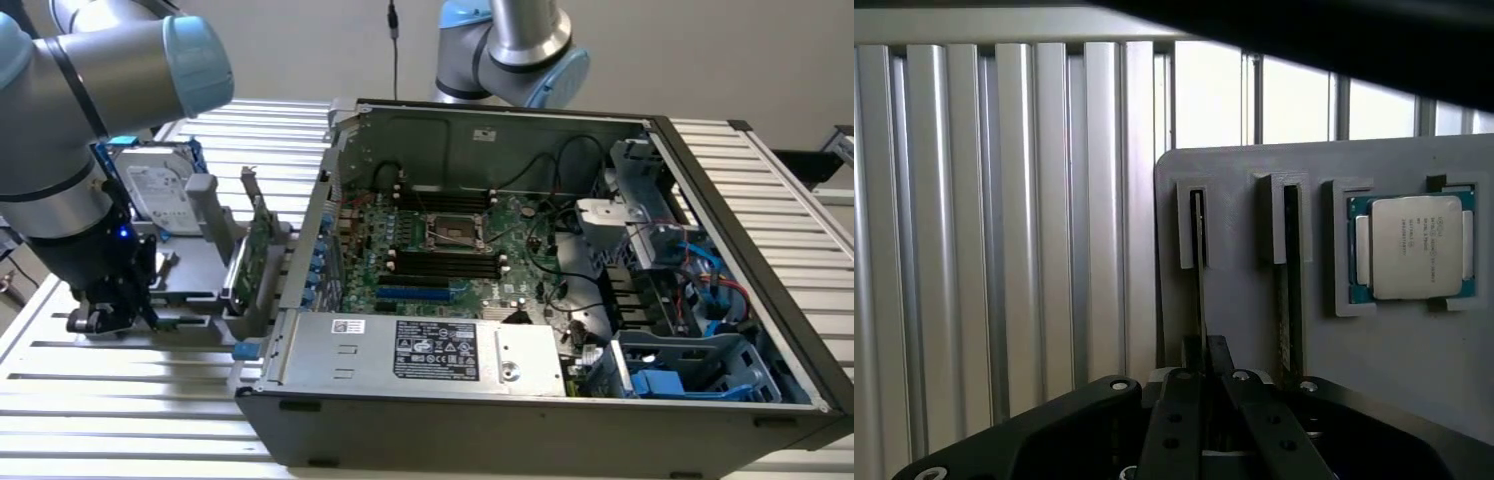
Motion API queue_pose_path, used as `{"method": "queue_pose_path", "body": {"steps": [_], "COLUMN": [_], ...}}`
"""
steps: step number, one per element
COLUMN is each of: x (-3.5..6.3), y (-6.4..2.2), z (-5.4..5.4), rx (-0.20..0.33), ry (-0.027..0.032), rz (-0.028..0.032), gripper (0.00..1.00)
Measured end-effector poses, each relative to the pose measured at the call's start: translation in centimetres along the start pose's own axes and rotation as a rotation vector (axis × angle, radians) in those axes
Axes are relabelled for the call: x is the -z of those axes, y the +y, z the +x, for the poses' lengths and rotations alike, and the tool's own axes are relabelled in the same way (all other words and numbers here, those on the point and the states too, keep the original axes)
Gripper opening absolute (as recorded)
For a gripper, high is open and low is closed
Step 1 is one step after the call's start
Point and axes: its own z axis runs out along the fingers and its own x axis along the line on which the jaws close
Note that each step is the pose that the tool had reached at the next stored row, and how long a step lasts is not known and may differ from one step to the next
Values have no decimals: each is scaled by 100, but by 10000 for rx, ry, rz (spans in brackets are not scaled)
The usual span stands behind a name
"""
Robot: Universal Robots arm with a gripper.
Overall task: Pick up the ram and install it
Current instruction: 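Pick up the ram and move it above insertion slot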
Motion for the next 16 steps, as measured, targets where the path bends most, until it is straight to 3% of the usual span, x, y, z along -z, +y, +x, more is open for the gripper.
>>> {"method": "queue_pose_path", "body": {"steps": [9, 16], "x": [117, 352], "y": [4, 4], "z": [1, 2], "rx": [0, 0], "ry": [-4, -11], "rz": [-3, -1], "gripper": [14, 14]}}
